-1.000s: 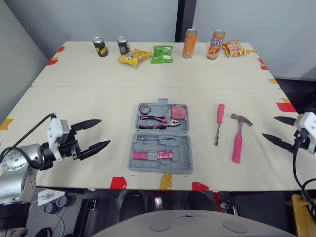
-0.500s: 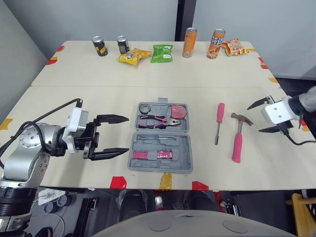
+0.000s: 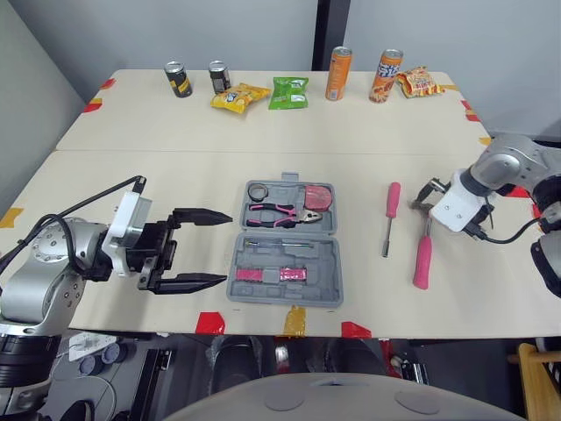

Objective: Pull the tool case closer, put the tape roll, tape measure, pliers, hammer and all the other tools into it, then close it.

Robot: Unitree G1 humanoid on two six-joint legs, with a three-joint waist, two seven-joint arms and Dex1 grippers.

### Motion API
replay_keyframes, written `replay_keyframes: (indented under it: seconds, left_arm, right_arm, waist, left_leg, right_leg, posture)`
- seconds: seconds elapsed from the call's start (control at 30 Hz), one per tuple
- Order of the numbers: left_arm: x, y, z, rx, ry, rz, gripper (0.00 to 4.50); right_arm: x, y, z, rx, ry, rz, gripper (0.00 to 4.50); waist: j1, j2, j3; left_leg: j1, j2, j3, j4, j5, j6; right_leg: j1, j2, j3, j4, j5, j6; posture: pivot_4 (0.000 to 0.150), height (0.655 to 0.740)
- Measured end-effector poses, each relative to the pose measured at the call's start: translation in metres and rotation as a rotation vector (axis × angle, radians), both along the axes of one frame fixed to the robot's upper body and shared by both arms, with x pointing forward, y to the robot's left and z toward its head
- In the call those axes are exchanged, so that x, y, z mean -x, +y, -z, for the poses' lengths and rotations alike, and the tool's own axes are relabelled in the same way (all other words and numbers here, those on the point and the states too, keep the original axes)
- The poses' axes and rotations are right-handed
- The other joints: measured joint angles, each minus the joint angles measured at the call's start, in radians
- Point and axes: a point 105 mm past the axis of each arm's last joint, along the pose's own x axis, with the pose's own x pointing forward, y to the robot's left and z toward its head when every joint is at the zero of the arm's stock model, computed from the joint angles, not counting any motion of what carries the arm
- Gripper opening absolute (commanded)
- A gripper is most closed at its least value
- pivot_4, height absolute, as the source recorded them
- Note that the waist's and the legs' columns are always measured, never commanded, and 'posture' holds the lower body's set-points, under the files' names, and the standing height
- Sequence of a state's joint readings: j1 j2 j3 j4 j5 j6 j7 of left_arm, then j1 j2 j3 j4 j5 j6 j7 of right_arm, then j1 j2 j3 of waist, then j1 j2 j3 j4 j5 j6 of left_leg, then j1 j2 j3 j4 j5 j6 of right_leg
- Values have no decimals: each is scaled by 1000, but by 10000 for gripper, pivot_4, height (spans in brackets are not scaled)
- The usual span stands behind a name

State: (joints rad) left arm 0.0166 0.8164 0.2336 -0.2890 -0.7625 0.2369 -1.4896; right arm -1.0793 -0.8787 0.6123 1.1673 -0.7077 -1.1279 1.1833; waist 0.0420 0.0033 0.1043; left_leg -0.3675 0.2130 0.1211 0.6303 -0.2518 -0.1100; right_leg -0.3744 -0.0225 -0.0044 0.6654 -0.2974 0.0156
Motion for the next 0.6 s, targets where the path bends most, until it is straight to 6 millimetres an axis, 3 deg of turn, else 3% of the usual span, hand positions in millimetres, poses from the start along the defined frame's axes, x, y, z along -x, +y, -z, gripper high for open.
replay_keyframes:
  seconds: [0.13, 0.2, 0.23, 0.6]
  left_arm:
    - [0, 3, -5, 11, -17, -3, 45000]
    - [0, 3, -5, 11, -17, -3, 45000]
    - [0, 3, -5, 11, -17, -4, 45000]
    - [0, 4, -6, 12, -20, -15, 45000]
  right_arm:
    - [-1, 2, 8, 30, -1, -31, 44517]
    - [-1, 1, 14, 41, 3, -34, 39423]
    - [-1, 1, 16, 39, 2, -30, 39423]
    - [-3, 3, 25, 62, -13, -61, 2146]
  waist:
    - [1, 0, 1]
    - [1, 0, 2]
    - [1, 0, 3]
    - [-9, -1, 5]
  left_leg:
    - [0, 0, 0, 0, 0, -1]
    - [0, 0, 0, 0, 0, -1]
    - [0, 0, 0, 0, 0, -2]
    - [1, 1, 1, 1, 0, -3]
  right_leg:
    - [0, 0, 1, 1, 0, 0]
    - [0, 0, 1, 1, 0, 1]
    - [0, 1, 1, 1, 0, 1]
    - [0, 2, 2, 0, 1, 1]
  posture:
    - [1500, 7400]
    - [1500, 7400]
    - [1500, 7400]
    - [1500, 7400]
